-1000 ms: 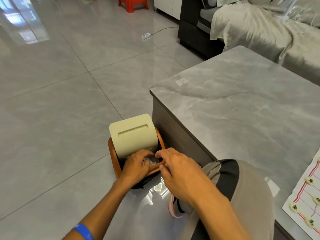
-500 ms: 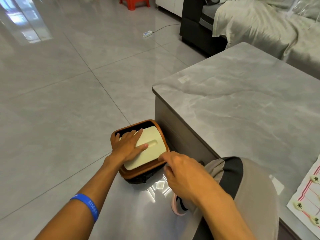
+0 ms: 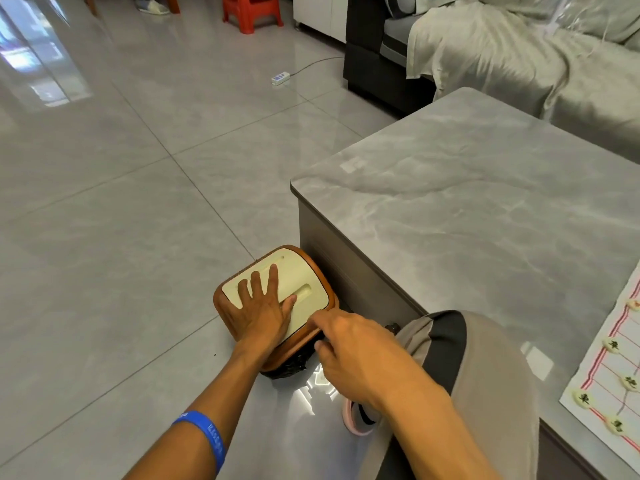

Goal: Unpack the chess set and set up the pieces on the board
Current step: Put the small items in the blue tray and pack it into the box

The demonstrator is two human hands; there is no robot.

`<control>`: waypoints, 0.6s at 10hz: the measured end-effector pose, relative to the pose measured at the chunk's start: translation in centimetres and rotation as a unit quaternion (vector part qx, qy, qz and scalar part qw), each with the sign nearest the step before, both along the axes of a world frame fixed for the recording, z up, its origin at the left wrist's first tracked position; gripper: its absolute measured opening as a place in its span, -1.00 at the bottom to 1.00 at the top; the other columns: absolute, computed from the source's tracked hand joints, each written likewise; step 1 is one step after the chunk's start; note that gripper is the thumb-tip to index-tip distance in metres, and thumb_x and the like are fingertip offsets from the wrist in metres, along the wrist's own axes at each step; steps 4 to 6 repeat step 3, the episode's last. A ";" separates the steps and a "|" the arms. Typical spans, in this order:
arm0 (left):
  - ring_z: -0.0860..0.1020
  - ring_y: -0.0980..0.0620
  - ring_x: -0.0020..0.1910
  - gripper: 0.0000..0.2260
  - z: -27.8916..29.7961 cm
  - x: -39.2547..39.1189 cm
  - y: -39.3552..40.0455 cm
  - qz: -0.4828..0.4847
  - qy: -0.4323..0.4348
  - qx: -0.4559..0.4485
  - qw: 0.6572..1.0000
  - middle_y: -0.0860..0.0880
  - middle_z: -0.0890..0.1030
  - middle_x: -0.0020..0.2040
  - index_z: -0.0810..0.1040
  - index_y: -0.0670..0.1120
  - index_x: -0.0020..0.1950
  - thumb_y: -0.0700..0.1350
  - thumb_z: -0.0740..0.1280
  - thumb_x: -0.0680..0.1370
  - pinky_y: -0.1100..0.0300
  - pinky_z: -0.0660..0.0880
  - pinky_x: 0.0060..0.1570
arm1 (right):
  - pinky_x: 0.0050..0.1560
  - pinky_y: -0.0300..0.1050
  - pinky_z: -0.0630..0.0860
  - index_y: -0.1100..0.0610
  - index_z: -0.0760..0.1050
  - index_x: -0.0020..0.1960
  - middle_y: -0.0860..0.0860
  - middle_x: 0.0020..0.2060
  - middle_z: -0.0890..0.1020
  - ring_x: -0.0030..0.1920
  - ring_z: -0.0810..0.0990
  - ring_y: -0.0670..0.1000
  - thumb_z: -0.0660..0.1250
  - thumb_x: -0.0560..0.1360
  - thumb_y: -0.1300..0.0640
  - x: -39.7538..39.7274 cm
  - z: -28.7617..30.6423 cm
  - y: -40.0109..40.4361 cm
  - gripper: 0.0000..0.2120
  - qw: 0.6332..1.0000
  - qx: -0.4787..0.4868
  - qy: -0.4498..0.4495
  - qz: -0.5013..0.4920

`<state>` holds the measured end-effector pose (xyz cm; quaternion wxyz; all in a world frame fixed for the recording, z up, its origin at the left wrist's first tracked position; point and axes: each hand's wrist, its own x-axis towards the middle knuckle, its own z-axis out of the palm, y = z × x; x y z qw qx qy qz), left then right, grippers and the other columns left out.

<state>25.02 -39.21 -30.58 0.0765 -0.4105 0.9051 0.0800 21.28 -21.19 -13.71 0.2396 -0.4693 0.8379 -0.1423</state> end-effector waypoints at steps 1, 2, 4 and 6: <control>-0.09 -0.15 0.54 -0.31 1.2 0.4 0.5 0.005 0.027 0.029 0.999 -0.09 -0.08 0.58 -0.23 0.05 0.56 0.33 -0.05 0.55 -0.28 -0.17 0.43 | 0.08 -0.09 0.53 -0.03 0.33 0.35 -0.03 0.20 0.50 0.05 0.55 0.02 0.16 0.61 0.06 0.5 1.8 -0.3 -0.69 0.998 -0.040 -0.025 -0.031; -0.08 -0.13 0.54 -0.30 2.9 1.7 1.4 -0.011 0.093 0.010 0.996 -0.09 -0.06 0.58 -0.20 0.04 0.56 0.30 0.03 0.55 -0.28 -0.10 0.42 | 0.10 -0.10 0.53 -0.06 0.37 0.32 -0.08 0.23 0.49 0.05 0.55 -0.02 0.17 0.60 0.06 1.2 3.6 0.9 -0.70 0.988 -0.127 -0.049 -0.068; -0.02 -0.10 0.54 -0.26 5.8 2.9 3.2 -0.028 0.197 0.041 0.979 -0.06 -0.01 0.58 -0.09 0.06 0.56 0.38 -0.02 0.48 -0.27 -0.05 0.43 | 0.12 -0.16 0.51 -0.11 0.39 0.31 -0.19 0.23 0.48 0.08 0.52 -0.12 0.18 0.59 0.03 1.8 5.9 3.7 -0.71 0.970 -0.197 -0.091 -0.107; -0.02 -0.10 0.54 -0.26 5.8 2.9 3.2 -0.028 0.197 0.041 0.979 -0.06 -0.01 0.58 -0.09 0.06 0.56 0.38 -0.02 0.48 -0.27 -0.05 0.43 | 0.12 -0.16 0.51 -0.11 0.39 0.31 -0.19 0.23 0.48 0.08 0.52 -0.12 0.18 0.59 0.03 1.8 5.9 3.7 -0.71 0.970 -0.197 -0.091 -0.107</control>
